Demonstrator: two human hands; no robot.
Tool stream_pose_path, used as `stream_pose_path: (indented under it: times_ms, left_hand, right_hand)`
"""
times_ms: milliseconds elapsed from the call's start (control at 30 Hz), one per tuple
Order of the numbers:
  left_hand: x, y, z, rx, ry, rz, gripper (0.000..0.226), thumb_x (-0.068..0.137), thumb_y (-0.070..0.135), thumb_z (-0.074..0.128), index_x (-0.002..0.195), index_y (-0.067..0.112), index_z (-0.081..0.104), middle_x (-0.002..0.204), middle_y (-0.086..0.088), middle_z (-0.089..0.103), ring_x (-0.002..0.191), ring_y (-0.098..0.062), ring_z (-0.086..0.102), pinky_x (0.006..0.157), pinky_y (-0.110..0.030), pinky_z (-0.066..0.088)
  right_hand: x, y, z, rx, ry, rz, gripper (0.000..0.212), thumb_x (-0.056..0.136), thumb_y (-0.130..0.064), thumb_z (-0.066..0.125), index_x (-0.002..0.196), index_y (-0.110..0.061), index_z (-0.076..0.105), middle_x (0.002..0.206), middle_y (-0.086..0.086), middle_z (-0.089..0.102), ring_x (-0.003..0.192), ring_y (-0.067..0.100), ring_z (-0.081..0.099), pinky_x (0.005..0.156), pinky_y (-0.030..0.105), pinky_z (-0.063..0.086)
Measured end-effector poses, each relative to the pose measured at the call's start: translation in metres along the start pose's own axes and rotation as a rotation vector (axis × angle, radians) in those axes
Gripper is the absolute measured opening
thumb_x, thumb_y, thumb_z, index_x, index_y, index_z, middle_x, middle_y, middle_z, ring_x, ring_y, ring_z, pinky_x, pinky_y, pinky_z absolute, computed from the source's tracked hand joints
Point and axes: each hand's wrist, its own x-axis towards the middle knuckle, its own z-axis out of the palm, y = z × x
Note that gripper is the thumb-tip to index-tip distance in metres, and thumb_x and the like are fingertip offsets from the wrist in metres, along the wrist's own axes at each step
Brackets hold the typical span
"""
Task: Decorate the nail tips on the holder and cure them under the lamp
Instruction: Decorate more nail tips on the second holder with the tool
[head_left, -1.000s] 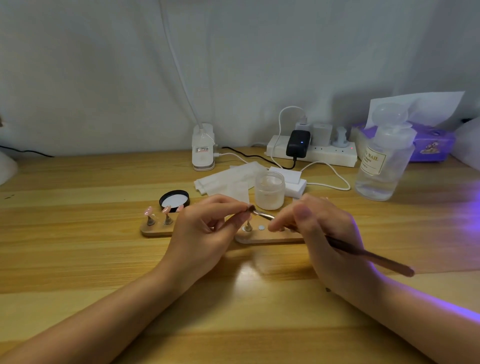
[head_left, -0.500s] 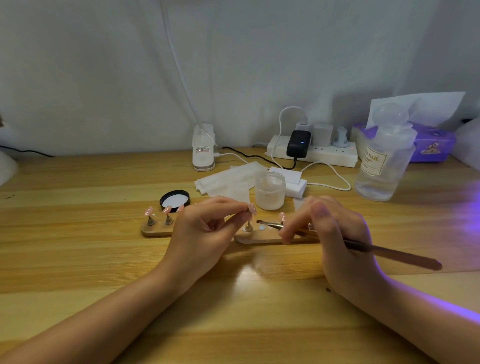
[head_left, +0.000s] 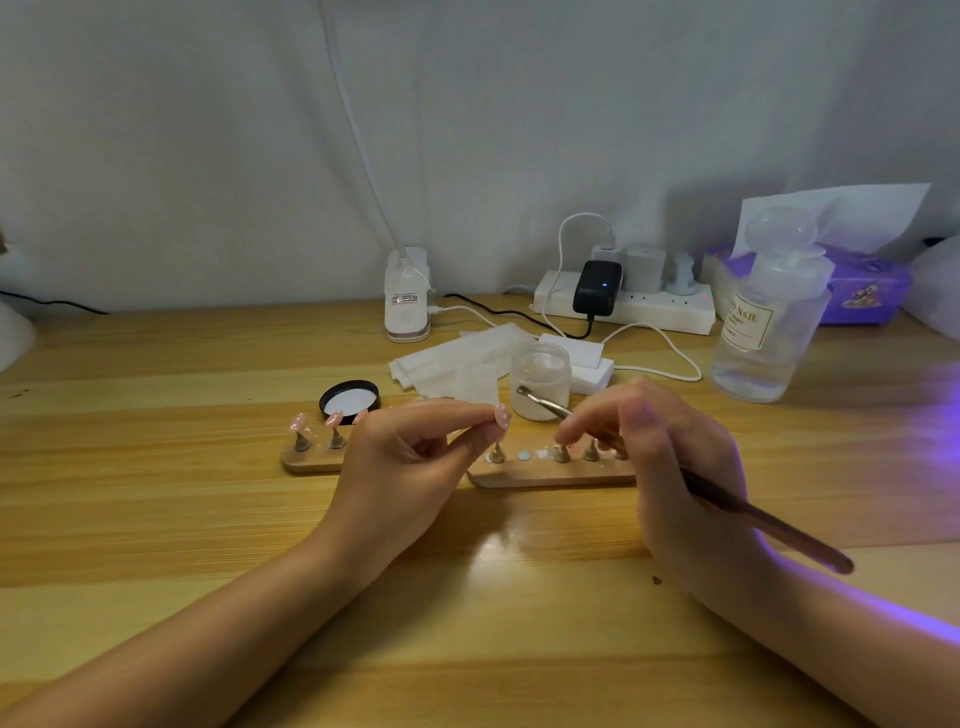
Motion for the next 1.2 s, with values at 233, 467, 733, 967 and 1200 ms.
stream_pose_path:
  times_ms: [233,467,733,967,1200]
  left_hand:
    - [-0.0007,-0.0024,-0.0003,-0.005,0.004,-0.009,0.023,0.072,0.025,0.066,0.095,0.020,0.071,0.081,0.003,0.073,0.070,-0.041,0.062,0.065,-0.055,0.049]
    - [-0.0007,-0.0051,-0.0004,-0.020,-0.008,-0.016,0.023,0.073,0.026,0.067,0.094,0.021,0.073,0.083,0.003,0.073,0.072,-0.038,0.063,0.066,-0.055,0.050]
    - [0.0002,-0.0051,-0.0004,-0.007,-0.046,0.039,0.023,0.075,0.015,0.064,0.098,0.015,0.069,0.085,0.008,0.071,0.079,-0.007,0.068,0.073,-0.019,0.053]
    - [0.0004,-0.0061,0.0002,0.013,-0.045,0.081,0.025,0.075,0.011,0.063,0.100,0.011,0.067,0.084,0.008,0.070,0.077,-0.002,0.066,0.071,-0.014,0.050]
    - [0.0002,-0.0058,0.0003,0.037,-0.051,0.092,0.021,0.078,0.009,0.062,0.097,0.015,0.068,0.082,0.005,0.069,0.073,-0.005,0.063,0.064,-0.018,0.049]
  right_hand:
    - [-0.0024,0.0010,0.0010,0.028,-0.080,-0.011,0.050,0.095,-0.050,0.027,0.069,-0.026,0.063,0.068,-0.014,0.062,0.071,0.003,0.057,0.071,0.034,0.042]
    - [-0.0016,-0.0010,0.0003,0.022,-0.040,0.025,0.037,0.093,-0.039,0.034,0.078,-0.024,0.065,0.076,-0.009,0.063,0.075,0.014,0.059,0.068,0.038,0.045]
    - [-0.0022,-0.0002,0.0004,0.029,-0.054,-0.049,0.049,0.096,-0.047,0.027,0.072,-0.025,0.063,0.070,-0.010,0.062,0.069,0.007,0.056,0.070,0.033,0.042]
    - [-0.0031,0.0024,0.0029,-0.024,-0.090,-0.044,0.053,0.095,-0.043,0.033,0.071,-0.012,0.068,0.071,-0.006,0.063,0.071,0.010,0.059,0.068,0.037,0.043]
    - [-0.0006,-0.0012,0.0017,-0.060,-0.074,-0.023,0.034,0.092,-0.034,0.037,0.079,-0.020,0.066,0.076,-0.018,0.059,0.074,0.008,0.057,0.069,0.030,0.044]
